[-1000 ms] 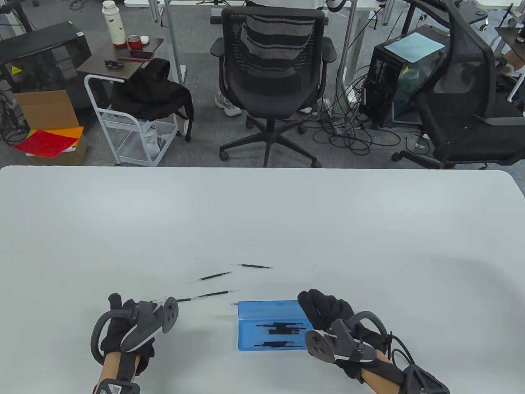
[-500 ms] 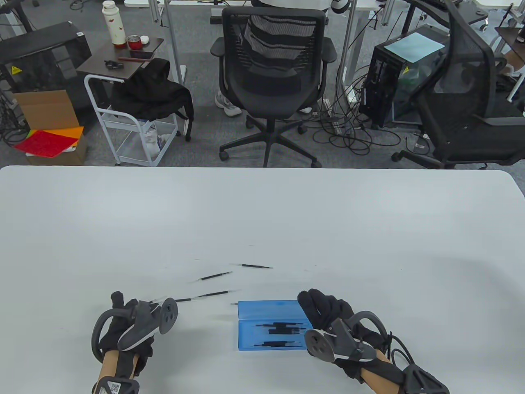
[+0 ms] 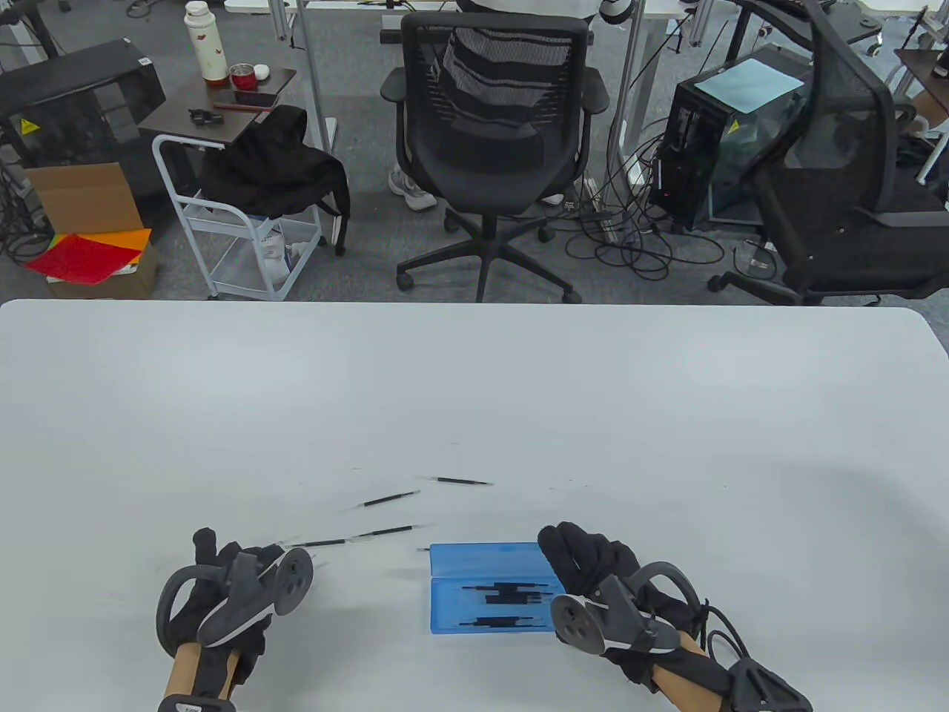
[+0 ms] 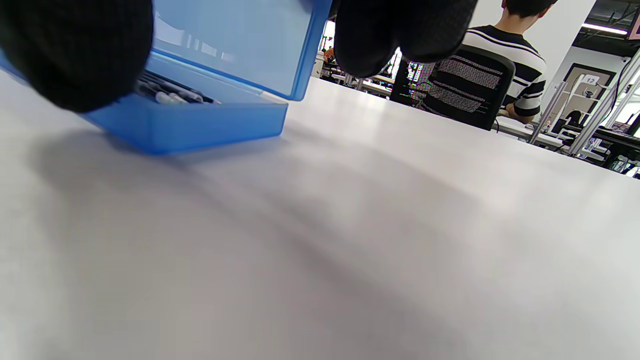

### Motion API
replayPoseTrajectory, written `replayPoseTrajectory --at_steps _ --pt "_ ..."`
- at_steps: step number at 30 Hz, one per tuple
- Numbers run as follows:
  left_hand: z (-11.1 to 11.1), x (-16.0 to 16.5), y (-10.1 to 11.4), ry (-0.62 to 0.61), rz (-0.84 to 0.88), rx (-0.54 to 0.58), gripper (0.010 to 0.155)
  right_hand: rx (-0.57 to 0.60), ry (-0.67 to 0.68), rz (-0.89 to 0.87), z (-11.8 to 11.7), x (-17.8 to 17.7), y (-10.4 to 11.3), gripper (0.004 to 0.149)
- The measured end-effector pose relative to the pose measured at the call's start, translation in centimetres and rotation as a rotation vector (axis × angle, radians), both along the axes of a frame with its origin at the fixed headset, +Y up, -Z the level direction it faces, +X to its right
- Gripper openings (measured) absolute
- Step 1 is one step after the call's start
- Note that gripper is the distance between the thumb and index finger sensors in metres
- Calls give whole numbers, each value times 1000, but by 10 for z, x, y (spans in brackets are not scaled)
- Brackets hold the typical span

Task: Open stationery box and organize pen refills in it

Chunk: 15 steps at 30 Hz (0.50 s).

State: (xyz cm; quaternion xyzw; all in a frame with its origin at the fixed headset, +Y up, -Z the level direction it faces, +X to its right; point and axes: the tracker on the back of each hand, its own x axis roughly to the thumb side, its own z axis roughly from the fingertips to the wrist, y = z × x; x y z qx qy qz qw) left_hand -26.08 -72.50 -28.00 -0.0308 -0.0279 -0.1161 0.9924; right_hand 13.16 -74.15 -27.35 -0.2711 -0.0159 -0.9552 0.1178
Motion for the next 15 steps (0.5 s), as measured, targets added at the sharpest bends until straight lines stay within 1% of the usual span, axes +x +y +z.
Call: replayPoseTrajectory --at_steps 4,9,11,12,13,15 --pt "9 15 20 -65 -4 48 52 1 -1 1 0 0 0 120" --pt "24 55 41 -200 -50 121 52 1 -2 2 0 0 0 120" --pt "29 70 45 -246 -67 137 52 1 -1 3 0 0 0 120" --pt "34 85 47 -294 -88 153 52 1 -1 3 0 0 0 120" --pt "36 92 48 -315 -97 160 52 1 -2 3 0 0 0 120" --pt "43 115 50 -382 -125 181 52 1 -1 3 0 0 0 120"
